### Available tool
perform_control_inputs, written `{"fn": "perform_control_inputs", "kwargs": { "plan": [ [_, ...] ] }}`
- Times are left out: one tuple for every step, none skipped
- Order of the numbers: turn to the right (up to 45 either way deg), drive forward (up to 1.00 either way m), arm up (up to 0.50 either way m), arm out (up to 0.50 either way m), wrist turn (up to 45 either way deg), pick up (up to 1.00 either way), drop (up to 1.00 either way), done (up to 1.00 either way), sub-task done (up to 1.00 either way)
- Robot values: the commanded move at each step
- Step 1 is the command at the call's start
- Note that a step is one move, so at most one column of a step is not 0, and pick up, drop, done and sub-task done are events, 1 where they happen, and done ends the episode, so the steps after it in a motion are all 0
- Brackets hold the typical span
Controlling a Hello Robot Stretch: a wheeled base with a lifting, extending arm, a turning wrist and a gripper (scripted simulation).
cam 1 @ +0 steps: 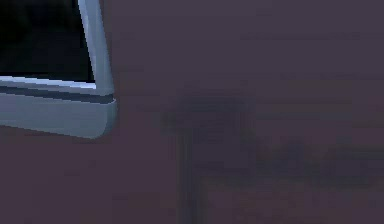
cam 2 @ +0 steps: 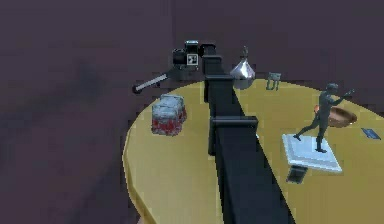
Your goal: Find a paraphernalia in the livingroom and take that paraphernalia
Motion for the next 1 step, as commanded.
{"fn": "perform_control_inputs", "kwargs": {
  "plan": [
    [0.0,0.00,0.00,0.00,24.0,0.00,0.00,0.00,0.00]
  ]
}}
